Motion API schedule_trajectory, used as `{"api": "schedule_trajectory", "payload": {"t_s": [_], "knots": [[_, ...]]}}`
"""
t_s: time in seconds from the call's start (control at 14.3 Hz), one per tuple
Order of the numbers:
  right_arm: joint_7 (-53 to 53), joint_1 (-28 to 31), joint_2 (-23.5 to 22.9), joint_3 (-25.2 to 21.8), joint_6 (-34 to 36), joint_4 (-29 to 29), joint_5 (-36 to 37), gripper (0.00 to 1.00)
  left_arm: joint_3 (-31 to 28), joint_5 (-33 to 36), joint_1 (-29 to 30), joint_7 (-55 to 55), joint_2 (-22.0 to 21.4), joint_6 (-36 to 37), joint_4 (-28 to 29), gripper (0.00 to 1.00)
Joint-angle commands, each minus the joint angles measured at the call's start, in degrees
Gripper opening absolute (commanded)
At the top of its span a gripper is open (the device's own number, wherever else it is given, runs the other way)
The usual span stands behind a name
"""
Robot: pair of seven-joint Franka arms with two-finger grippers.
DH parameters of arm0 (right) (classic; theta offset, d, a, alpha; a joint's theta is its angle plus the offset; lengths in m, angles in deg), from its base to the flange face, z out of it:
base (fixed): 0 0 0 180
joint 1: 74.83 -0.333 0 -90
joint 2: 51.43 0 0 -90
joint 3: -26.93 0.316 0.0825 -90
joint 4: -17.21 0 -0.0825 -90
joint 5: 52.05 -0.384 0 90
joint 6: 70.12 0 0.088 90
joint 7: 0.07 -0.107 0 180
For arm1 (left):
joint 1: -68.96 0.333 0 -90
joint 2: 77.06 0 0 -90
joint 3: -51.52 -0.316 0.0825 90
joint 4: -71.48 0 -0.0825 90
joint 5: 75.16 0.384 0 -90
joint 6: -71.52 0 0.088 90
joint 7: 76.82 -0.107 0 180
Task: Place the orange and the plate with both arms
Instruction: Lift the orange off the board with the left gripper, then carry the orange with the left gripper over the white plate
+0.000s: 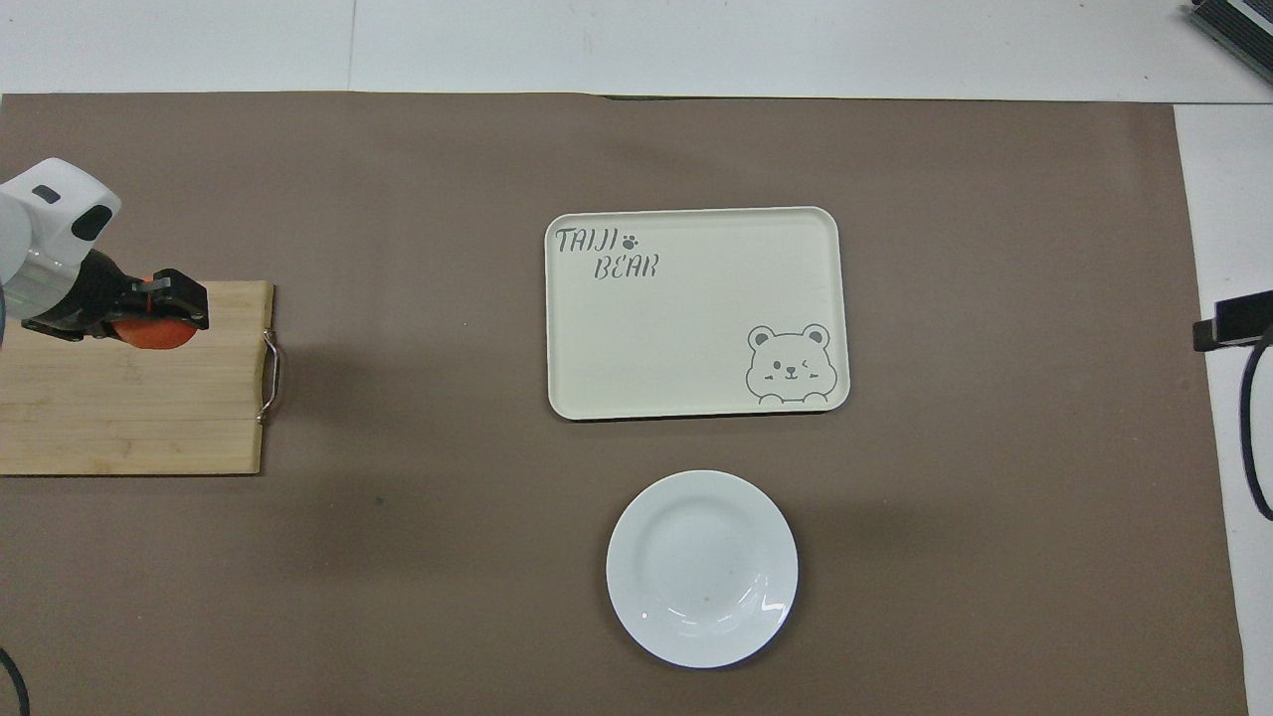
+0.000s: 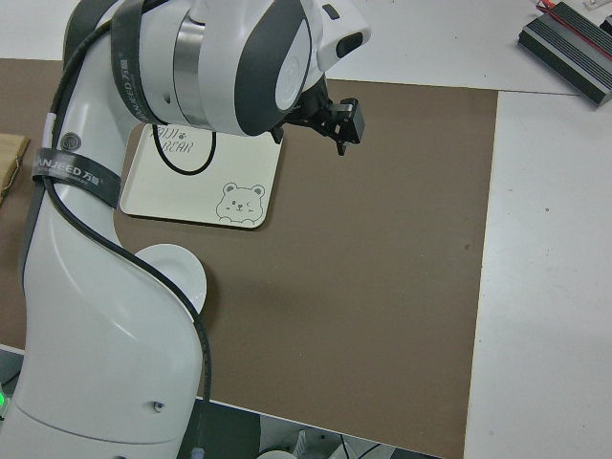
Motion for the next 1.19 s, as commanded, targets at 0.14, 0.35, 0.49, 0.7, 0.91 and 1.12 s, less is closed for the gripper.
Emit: {"api": "schedule_trajectory", "payload": {"t_s": [0.14, 0.35, 0.49, 0.7, 0.91, 1.12], "knots": [[-1.0, 0.1, 1.3, 0.3, 0.3, 1.1, 0.4, 1.00, -0.6, -0.4, -5.4, 1.0, -6.9, 5.3, -0.6, 0.00], [-1.1, 0.1, 1.3, 0.3, 0.4, 1.1, 0.4, 1.00, 0.8, -0.3, -7.7, 0.4, -8.3, 9.9, -3.1, 0.00], [-1.0, 0.1, 1.3, 0.3, 0.4, 1.1, 0.4, 1.00, 4.2, -0.3, -7.9, 0.1, -8.7, 13.4, -4.9, 0.00], [-1.0, 0.1, 1.3, 0.3, 0.4, 1.1, 0.4, 1.00, 9.3, -0.7, -8.3, -6.2, -9.5, 17.3, -5.2, 0.00], [-1.0, 0.1, 1.3, 0.3, 0.3, 1.1, 0.4, 1.00, 14.0, -1.0, -9.3, -16.5, -10.6, 17.2, -4.8, 0.00], [-1.0, 0.1, 1.3, 0.3, 0.4, 1.1, 0.4, 1.00, 15.6, -2.9, -12.1, -16.9, -11.0, 15.6, -4.4, 0.00]]}}
